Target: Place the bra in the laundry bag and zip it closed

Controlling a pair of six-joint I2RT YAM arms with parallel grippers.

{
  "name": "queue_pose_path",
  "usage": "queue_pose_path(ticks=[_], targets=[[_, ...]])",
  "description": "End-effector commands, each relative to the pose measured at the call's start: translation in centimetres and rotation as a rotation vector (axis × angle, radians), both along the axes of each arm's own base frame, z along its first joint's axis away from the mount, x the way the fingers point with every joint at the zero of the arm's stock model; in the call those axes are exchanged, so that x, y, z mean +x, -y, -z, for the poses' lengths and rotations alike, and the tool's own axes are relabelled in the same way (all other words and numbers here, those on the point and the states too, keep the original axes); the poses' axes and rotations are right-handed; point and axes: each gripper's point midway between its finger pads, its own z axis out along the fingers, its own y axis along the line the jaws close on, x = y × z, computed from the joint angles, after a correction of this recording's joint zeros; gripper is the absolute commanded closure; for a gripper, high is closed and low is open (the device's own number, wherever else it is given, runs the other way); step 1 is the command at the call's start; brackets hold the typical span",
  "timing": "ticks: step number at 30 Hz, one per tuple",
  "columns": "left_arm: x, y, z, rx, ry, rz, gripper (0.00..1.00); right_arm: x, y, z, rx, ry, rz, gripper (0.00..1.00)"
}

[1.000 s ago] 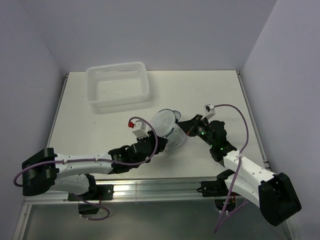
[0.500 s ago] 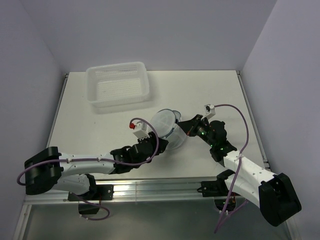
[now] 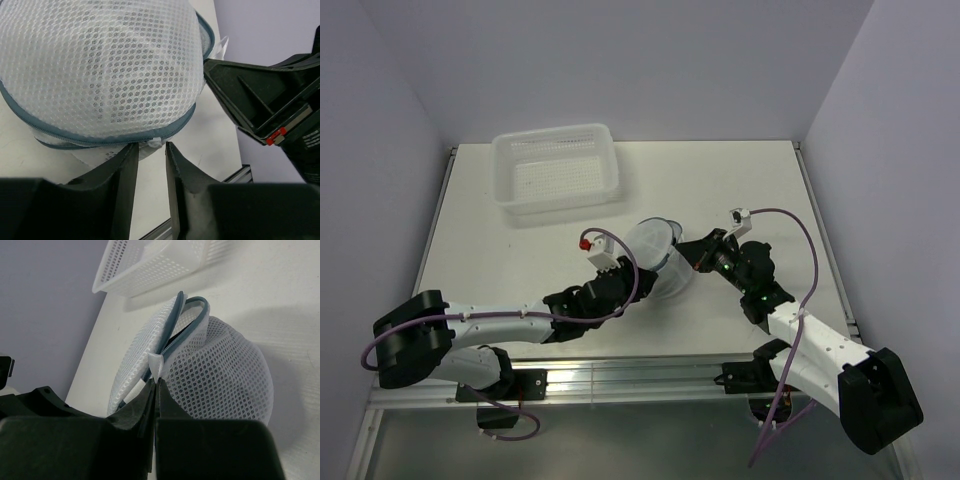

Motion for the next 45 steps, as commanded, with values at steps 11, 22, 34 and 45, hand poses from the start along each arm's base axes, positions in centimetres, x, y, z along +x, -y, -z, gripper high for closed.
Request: queue_pose_path(ticks=[11,22,34,45], targets=[[0.9,0.5,-2.8,-0.078,0.069,-0.018,0.86,-0.6,-0.4,-0.9,0.022,0.044,-0.035,1.00],[0.1,-0.2,-1.2,-0.024,0.034,0.007,1.00,0.5,0.3,-0.6,-0.008,0.017,0.025,1.00],[-1.7,-3.0,2.0,0.172,0.058,0.078,1.00,5.9,3.1,-2.4,-0.075,0.000,0.115,1.00],[-0.6,-0.2,-3.1,0.091,0.112,0.078,1.00,1.0,2.5,-1.8,-0.079,-0.061,0.088,0.05]])
